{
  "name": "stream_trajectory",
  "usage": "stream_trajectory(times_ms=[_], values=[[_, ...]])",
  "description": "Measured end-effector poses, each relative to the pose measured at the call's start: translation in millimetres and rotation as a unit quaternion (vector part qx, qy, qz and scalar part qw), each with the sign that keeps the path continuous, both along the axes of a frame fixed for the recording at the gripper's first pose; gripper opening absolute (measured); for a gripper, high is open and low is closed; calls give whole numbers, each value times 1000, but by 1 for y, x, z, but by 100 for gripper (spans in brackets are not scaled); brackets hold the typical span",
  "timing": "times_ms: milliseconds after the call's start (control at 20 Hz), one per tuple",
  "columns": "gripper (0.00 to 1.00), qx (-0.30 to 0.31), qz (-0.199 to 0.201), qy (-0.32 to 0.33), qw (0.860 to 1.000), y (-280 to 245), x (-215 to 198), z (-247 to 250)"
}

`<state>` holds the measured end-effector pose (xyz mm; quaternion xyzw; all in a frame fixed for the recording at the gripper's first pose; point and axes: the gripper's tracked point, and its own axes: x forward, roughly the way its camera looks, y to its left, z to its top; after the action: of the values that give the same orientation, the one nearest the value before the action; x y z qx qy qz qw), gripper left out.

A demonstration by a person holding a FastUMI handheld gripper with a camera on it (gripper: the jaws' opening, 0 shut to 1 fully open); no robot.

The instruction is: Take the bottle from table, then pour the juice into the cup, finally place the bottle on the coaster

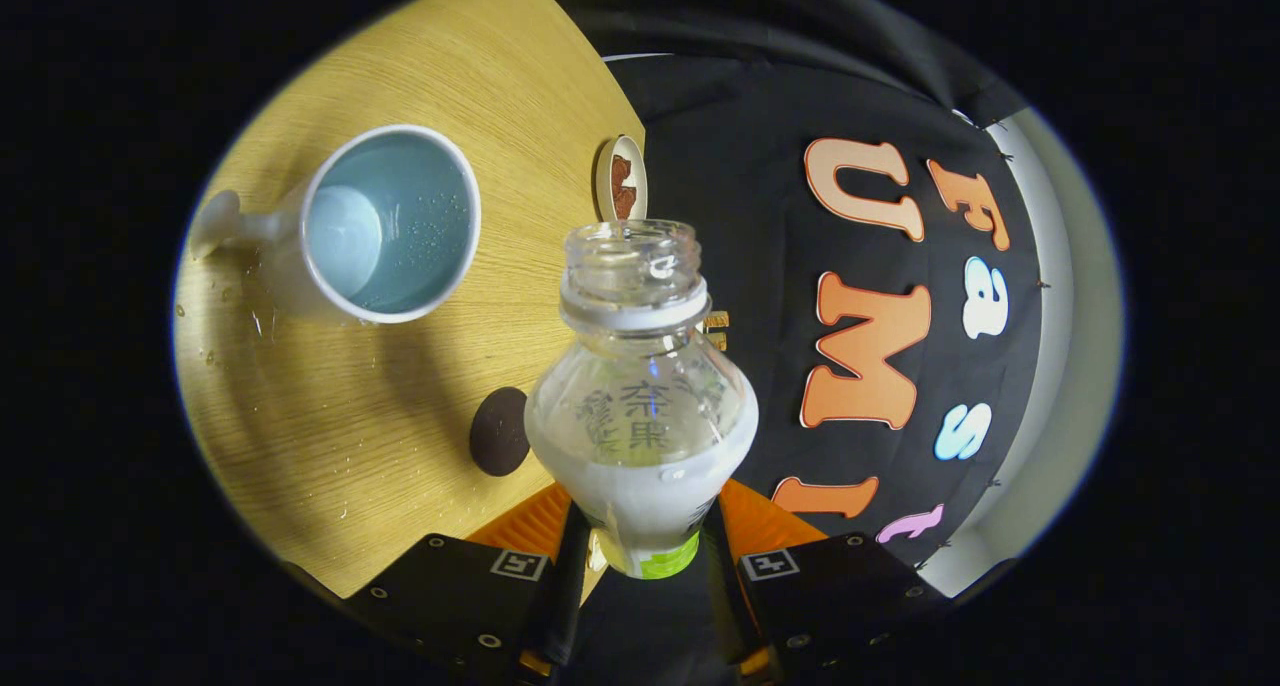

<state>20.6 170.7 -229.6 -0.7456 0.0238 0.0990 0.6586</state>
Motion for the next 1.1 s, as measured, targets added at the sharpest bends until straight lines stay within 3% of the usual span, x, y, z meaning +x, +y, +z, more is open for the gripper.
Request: stream_trajectory(times_ms=[1100], values=[[55, -91, 57, -16, 994, 12, 12, 6]])
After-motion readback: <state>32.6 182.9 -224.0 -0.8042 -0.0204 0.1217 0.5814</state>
